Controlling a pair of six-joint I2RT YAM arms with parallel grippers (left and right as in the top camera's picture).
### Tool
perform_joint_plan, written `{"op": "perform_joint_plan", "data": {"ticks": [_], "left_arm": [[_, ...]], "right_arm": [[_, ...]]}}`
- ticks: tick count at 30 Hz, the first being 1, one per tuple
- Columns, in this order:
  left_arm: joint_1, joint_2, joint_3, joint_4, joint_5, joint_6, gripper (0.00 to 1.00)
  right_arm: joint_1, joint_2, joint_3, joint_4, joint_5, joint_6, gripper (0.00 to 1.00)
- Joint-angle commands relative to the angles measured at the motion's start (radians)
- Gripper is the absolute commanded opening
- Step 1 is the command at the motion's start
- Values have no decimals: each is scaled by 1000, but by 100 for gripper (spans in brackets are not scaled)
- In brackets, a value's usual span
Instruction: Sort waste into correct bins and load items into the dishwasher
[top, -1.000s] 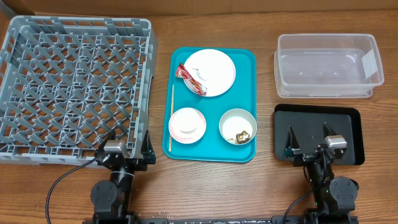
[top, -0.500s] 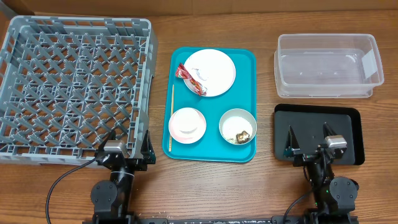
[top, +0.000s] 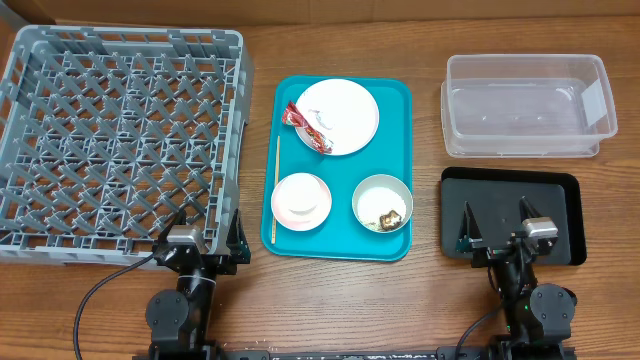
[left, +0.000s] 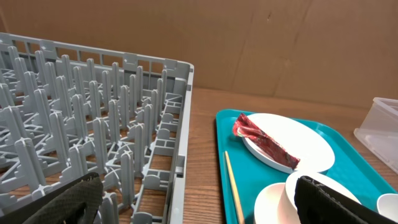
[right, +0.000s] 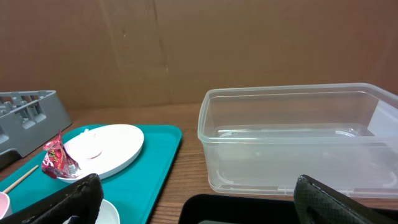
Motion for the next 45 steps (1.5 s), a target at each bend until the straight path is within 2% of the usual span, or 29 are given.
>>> {"op": "perform_joint_plan", "data": {"ticks": [1, 11, 18, 27, 33, 41, 45], "left_arm": [[-3, -9, -4, -3, -7, 12, 100], [-1, -9, -4, 6, -6, 14, 100], [-1, -9, 16, -4, -3, 7, 100], [-1, -8, 194, -266, -27, 16, 100], [-1, 69, 348, -447, -58, 15, 100], [-1, 338, 605, -629, -94, 16, 100], [-1, 491, 739, -760, -93, -6, 100]], "right_arm": [[-6, -10, -10, 8, 3, 0, 100], [-6, -10, -10, 13, 2, 2, 100], [-6, -10, -1, 28, -4, 140, 100], [-6, 20, 109, 28, -20, 215, 100], [-6, 186, 267, -57, -21, 214, 100], [-6, 581, 602, -243, -89, 201, 100], [-6, 795, 818, -399, -211, 86, 100]]}}
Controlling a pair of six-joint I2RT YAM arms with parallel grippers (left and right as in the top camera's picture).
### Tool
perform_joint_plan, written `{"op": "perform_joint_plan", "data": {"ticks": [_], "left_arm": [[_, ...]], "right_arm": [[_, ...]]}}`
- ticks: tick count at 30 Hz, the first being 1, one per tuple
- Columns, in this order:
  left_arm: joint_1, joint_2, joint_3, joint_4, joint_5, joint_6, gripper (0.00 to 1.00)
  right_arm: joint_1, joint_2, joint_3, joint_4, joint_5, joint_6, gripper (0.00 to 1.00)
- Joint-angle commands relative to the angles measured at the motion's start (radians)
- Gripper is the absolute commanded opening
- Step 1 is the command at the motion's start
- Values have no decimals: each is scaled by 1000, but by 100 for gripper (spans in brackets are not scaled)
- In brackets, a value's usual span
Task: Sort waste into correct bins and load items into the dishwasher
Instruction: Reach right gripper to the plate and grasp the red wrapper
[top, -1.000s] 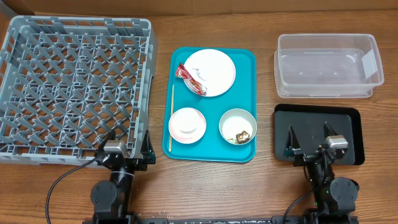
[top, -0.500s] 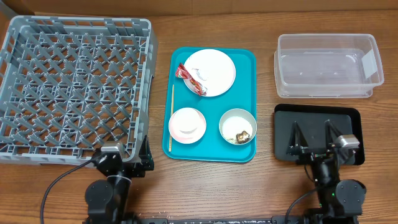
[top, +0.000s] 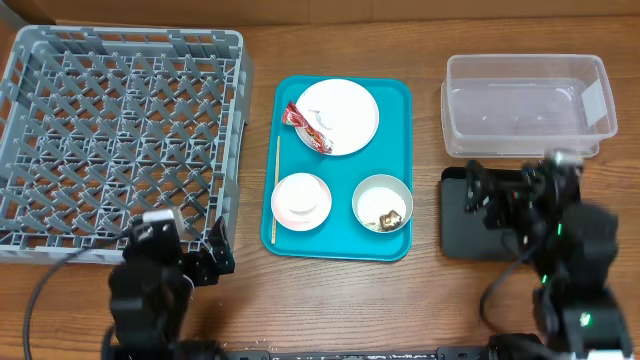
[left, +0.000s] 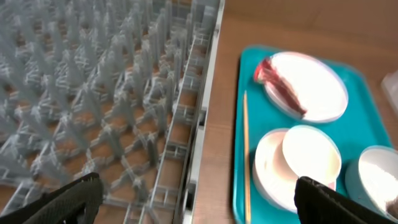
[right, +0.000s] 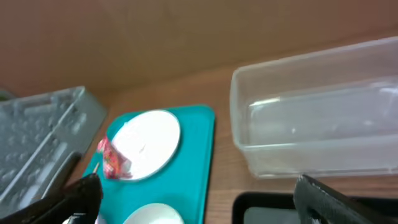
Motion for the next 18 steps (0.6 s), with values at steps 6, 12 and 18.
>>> {"op": "perform_joint_plan", "data": {"ticks": [6, 12, 18], "left_arm": [[-1, 257, 230, -166, -9, -12, 100], [-1, 291, 238, -185, 37, -15, 100], [-1, 291, 238, -187, 50, -15, 100]], "right_arm": [[-6, 411, 495, -409, -119, -126, 100], [-6, 500, 568, -472, -206, -114, 100], [71, 529, 568, -337, -316, -88, 100]]}}
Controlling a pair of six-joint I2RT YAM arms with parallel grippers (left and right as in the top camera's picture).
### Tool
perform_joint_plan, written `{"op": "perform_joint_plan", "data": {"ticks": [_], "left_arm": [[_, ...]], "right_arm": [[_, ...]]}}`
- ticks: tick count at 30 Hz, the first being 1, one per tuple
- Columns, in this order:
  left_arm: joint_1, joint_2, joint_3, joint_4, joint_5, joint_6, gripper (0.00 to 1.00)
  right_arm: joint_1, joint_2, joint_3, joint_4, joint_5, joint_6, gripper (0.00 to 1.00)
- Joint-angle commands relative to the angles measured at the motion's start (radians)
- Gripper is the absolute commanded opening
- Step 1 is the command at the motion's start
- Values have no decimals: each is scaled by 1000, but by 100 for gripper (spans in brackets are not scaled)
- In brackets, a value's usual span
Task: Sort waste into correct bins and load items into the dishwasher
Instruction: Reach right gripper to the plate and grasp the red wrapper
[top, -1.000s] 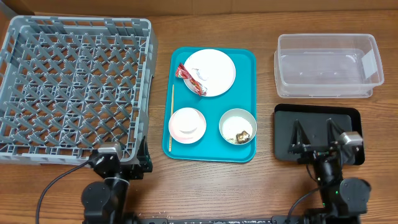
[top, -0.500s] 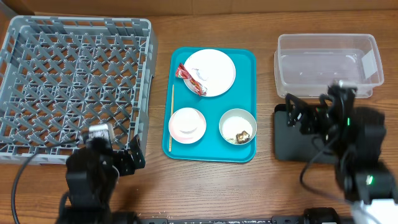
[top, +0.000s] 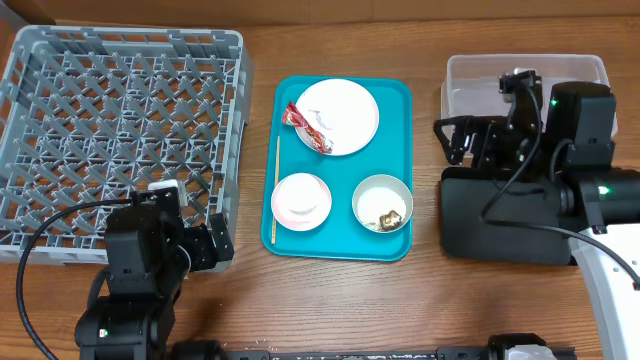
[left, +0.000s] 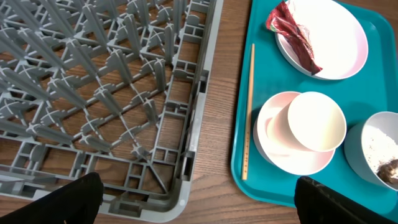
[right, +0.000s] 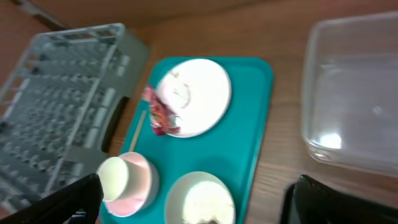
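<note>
A teal tray holds a white plate with a red wrapper on its left rim. It also holds a wooden stick, a white cup on a pink saucer, and a bowl with food scraps. The grey dish rack stands to the left. My left gripper hangs open over the rack's near right corner, holding nothing. My right gripper is open and empty, right of the tray, looking down on the plate, cup and bowl.
A clear plastic container stands at the back right, with a flat black bin in front of it. The right arm reaches over both. Bare wooden table lies between the rack and the tray and along the front edge.
My right gripper has gone from over the black bin's back edge to beside the clear container's left end, and looks down more steeply. The left gripper has tipped further down. Both stay open.
Both arms first rested low at the table's front edge, looking level across it, open. Then both were raised, the right over the black bin, the left near the rack's corner. Now both look down on the tray; nothing on the table has moved.
</note>
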Motion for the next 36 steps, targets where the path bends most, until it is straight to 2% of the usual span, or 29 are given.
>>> {"op": "perform_joint_plan", "data": {"ticks": [1, 7, 15, 17, 22, 26, 30, 33, 36], "left_arm": [[-1, -3, 26, 2, 28, -8, 100], [-1, -3, 26, 2, 28, -8, 100], [-1, -3, 26, 2, 28, -8, 100], [-1, -3, 26, 2, 28, -8, 100], [-1, -3, 26, 2, 27, -8, 100], [-1, -2, 26, -2, 28, -8, 100], [-1, -2, 26, -7, 28, -15, 100], [-1, -2, 26, -6, 27, -26, 100], [-1, -2, 26, -7, 28, -26, 100]], "right_arm": [[76, 18, 31, 39, -31, 12, 100], [255, 106, 100, 45, 124, 11, 100], [442, 343, 272, 42, 307, 7, 100], [467, 404, 288, 71, 341, 8, 99], [498, 543, 288, 172, 362, 9, 89], [510, 637, 288, 231, 362, 32, 87], [529, 708, 288, 278, 332, 39, 84], [548, 755, 287, 320, 333, 40, 75], [561, 793, 286, 361, 333, 59, 73]]}}
